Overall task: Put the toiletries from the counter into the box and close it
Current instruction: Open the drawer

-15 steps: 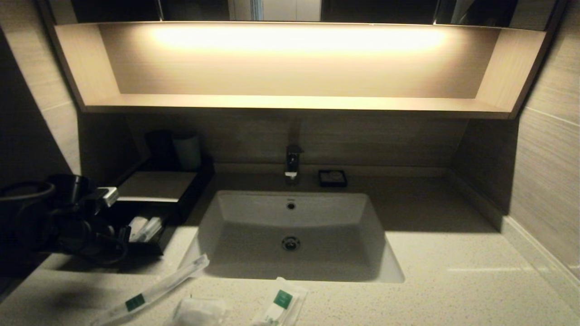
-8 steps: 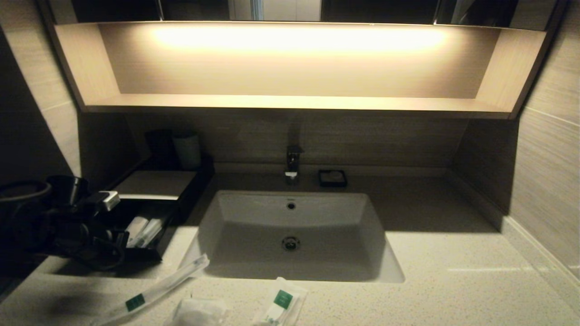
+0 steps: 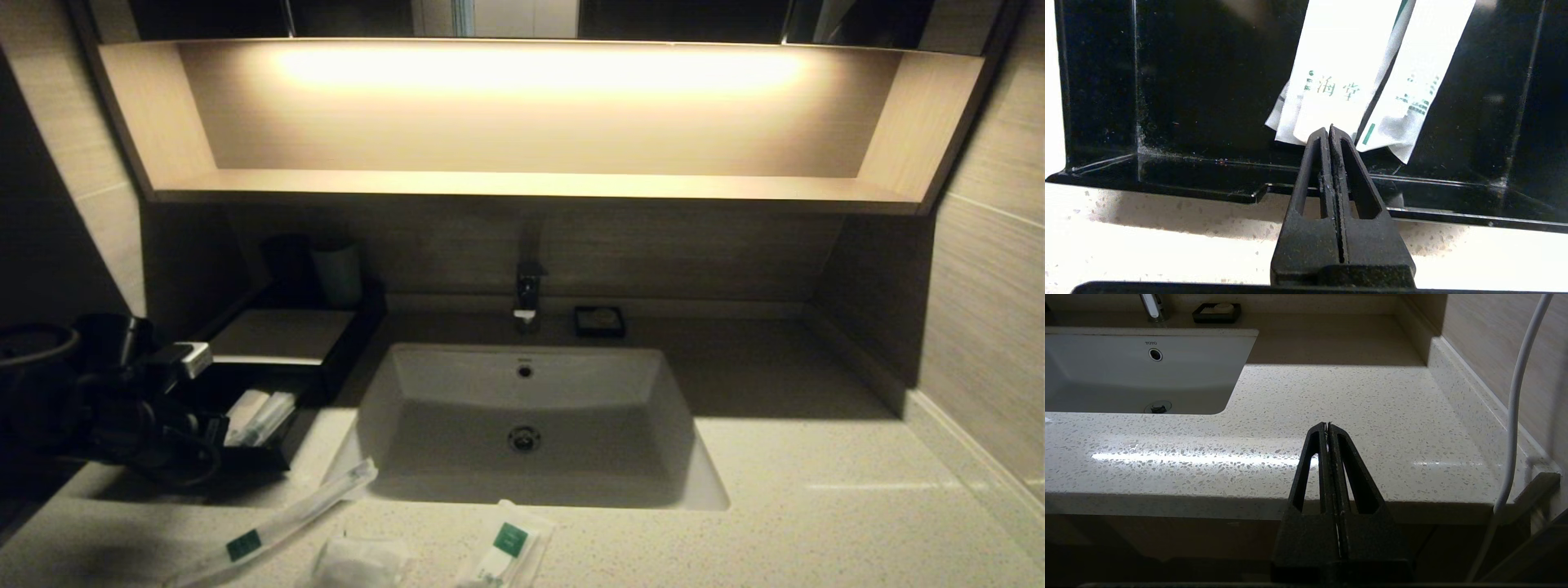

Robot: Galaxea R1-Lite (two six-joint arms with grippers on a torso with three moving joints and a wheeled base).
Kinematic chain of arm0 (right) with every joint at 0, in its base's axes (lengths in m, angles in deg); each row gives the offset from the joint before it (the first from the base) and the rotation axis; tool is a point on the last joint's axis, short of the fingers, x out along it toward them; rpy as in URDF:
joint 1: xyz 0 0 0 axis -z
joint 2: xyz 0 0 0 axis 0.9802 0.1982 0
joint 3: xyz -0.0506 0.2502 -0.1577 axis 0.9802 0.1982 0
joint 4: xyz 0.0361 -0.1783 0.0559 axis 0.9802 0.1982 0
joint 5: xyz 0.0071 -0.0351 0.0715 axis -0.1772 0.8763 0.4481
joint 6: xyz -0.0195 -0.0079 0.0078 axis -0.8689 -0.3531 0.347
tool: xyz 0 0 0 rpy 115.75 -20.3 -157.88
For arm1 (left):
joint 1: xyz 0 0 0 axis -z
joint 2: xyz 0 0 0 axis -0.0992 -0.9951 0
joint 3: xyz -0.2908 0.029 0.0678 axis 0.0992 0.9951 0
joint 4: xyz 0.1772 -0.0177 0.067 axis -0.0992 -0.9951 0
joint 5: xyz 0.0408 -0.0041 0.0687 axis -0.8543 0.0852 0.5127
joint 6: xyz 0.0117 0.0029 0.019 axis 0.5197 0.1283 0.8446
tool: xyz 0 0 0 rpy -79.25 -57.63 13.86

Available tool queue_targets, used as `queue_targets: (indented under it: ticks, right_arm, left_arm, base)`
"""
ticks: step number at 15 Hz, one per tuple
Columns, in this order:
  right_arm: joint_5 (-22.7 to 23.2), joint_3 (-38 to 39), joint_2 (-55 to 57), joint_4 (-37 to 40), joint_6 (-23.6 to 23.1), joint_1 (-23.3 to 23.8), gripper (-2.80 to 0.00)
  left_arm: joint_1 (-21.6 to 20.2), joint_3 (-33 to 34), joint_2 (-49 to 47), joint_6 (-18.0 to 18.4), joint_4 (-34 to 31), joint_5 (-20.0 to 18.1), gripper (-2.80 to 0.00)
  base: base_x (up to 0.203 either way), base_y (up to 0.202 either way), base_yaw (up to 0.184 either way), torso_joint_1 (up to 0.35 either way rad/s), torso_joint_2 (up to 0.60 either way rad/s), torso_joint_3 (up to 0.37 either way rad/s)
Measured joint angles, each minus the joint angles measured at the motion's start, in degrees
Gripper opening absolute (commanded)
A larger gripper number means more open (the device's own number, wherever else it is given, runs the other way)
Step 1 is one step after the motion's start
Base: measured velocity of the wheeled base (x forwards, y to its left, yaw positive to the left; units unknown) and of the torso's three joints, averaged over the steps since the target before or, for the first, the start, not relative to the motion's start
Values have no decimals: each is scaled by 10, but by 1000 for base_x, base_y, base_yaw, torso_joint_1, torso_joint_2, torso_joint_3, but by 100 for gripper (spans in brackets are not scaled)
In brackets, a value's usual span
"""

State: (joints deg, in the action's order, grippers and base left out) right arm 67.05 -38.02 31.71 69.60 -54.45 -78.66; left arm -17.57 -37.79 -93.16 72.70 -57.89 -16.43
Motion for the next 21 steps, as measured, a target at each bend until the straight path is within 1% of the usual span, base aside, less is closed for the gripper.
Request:
queue_targets:
  ticks: [6, 10, 13, 17, 21]
  right_arm:
    - [0, 0, 0, 0, 0, 0, -280]
    - [0, 0, 0, 0, 0, 0, -280]
    - [0, 0, 0, 0, 0, 0, -280]
    - [0, 0, 0, 0, 0, 1, -280]
    - [0, 0, 0, 0, 0, 0, -280]
  left_arm:
    - [-4, -7, 14, 3, -29, -1, -280]
    - [-5, -7, 25, 5, -35, -1, -280]
    - [-4, -13, 38, -2, -35, -4, -280]
    - [-6, -19, 81, -34, -32, -3, -280]
    - [-6, -27, 158, -86, -34, -2, -280]
  base:
    - [0, 0, 0, 0, 0, 0]
    - [0, 0, 0, 0, 0, 0]
    - [0, 0, 0, 0, 0, 0]
    - [0, 0, 0, 0, 0, 0]
    - [0, 0, 0, 0, 0, 0]
